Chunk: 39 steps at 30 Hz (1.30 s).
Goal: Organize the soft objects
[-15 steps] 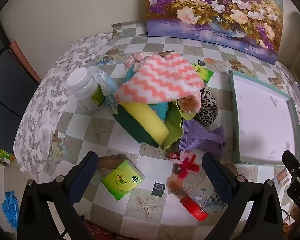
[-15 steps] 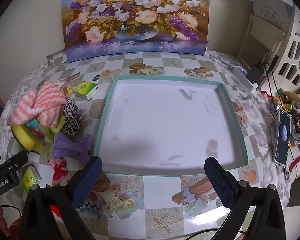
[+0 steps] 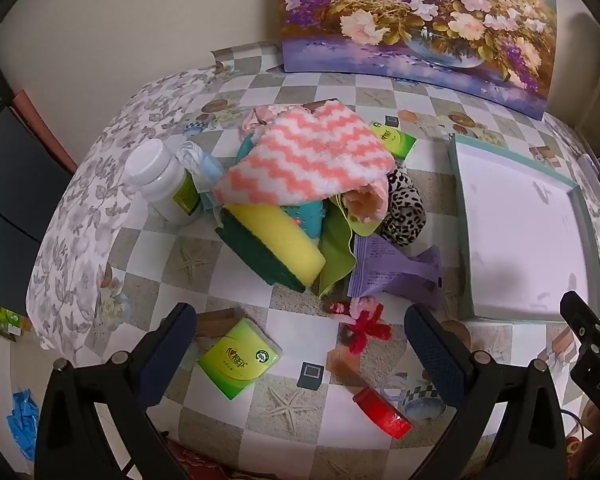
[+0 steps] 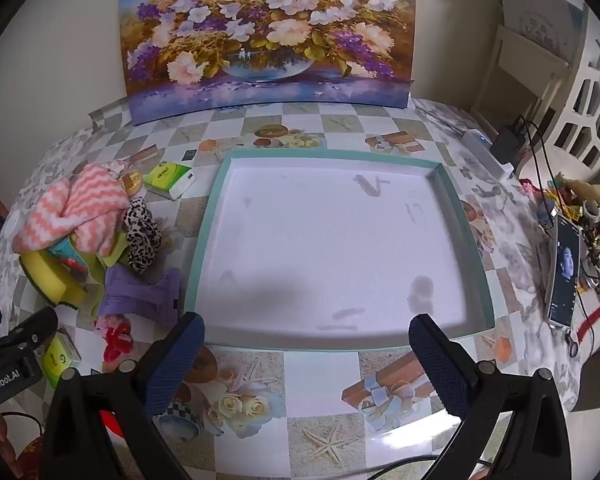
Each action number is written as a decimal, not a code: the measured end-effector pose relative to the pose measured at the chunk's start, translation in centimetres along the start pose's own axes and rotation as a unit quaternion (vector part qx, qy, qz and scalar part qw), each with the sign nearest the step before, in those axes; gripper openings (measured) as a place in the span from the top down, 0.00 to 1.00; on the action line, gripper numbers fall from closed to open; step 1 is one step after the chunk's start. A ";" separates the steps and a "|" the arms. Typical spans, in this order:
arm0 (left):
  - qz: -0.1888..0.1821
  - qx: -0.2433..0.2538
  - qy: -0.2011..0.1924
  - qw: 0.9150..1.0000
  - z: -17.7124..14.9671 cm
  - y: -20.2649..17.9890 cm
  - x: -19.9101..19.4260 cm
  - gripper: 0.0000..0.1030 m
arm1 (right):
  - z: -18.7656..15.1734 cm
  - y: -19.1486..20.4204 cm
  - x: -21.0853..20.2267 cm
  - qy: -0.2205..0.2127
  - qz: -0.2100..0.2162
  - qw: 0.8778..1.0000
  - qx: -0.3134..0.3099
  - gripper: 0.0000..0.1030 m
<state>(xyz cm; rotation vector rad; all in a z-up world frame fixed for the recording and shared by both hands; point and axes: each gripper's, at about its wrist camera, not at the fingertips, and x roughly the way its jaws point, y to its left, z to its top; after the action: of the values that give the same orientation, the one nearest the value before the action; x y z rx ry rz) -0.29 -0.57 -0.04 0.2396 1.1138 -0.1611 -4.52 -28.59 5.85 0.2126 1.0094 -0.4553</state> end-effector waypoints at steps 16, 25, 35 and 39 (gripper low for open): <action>0.000 0.004 0.001 1.000 -0.1 -0.1 0.1 0.00 | -0.1 -0.1 0.1 0.000 0.005 1.000 0.004 0.00; 0.000 0.004 0.003 1.000 -0.3 0.0 0.2 0.00 | -0.2 -0.1 0.3 0.002 0.002 1.000 0.004 0.00; 0.000 0.004 0.003 1.000 -0.3 0.0 0.2 0.00 | -0.1 -0.3 0.3 0.002 0.000 1.000 0.004 0.00; 0.001 0.004 0.004 1.000 -0.2 -0.1 0.2 0.00 | -0.1 -0.3 0.3 0.002 0.001 1.000 0.004 0.00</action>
<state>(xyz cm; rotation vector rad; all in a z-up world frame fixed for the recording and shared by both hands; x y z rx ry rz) -0.43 -0.58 -0.36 0.2476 1.1203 -0.1635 -4.65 -28.89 5.55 0.2210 1.0117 -0.4577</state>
